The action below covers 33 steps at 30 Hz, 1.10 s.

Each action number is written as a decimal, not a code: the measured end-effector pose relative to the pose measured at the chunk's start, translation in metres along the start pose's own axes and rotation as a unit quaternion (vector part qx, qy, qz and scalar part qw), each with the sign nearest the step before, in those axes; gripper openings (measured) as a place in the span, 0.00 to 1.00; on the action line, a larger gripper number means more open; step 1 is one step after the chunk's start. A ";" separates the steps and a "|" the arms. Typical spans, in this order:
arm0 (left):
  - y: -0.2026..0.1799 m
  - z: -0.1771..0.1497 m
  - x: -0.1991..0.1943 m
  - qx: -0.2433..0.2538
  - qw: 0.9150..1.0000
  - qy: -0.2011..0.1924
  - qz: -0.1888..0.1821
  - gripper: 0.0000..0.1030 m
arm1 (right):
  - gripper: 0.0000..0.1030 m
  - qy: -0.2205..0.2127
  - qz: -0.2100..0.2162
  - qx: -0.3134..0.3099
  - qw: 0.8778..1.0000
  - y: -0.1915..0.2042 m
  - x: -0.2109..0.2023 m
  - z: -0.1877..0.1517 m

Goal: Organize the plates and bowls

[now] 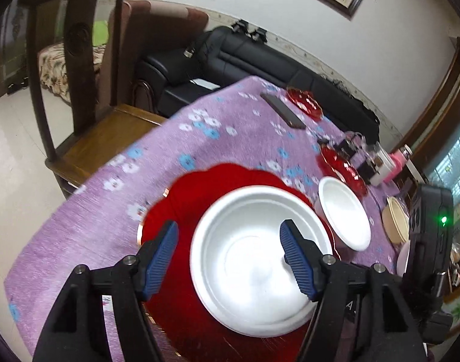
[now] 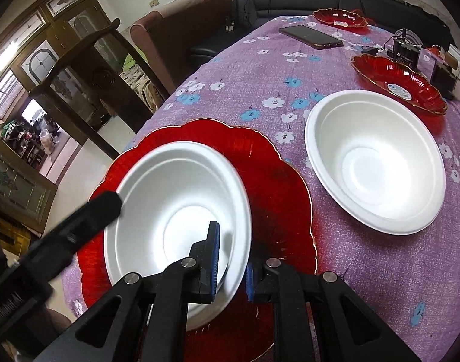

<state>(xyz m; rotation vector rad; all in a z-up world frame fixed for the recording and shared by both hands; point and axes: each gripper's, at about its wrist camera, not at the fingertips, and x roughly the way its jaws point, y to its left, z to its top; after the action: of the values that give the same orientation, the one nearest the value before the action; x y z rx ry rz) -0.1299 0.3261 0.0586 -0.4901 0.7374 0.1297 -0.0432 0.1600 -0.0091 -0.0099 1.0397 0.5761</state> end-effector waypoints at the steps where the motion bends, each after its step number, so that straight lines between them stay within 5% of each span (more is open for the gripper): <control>1: 0.002 0.001 -0.002 -0.005 1.000 -0.003 -0.001 0.67 | 0.15 -0.002 -0.001 -0.003 1.000 0.001 0.000 0.000; 4: 0.007 0.003 -0.006 -0.019 1.000 -0.012 -0.003 0.67 | 0.16 -0.011 -0.002 -0.004 1.000 0.001 0.000 0.000; 9: 0.006 0.003 -0.014 -0.020 1.000 -0.022 -0.008 0.68 | 0.36 -0.040 0.009 0.001 0.999 0.001 -0.010 -0.001; 18: 0.000 0.001 -0.023 -0.018 1.000 -0.026 -0.003 0.71 | 0.52 -0.121 0.020 0.013 0.992 -0.015 -0.069 -0.005; 33: -0.055 -0.014 -0.029 0.045 0.999 -0.015 -0.013 0.74 | 0.56 -0.139 -0.037 0.101 0.984 -0.129 -0.122 -0.054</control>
<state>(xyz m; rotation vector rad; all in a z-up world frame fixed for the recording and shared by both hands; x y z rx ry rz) -0.1444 0.2726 0.0900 -0.4103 0.7040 0.0785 -0.0735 -0.0195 0.0293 0.2048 0.8185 0.3883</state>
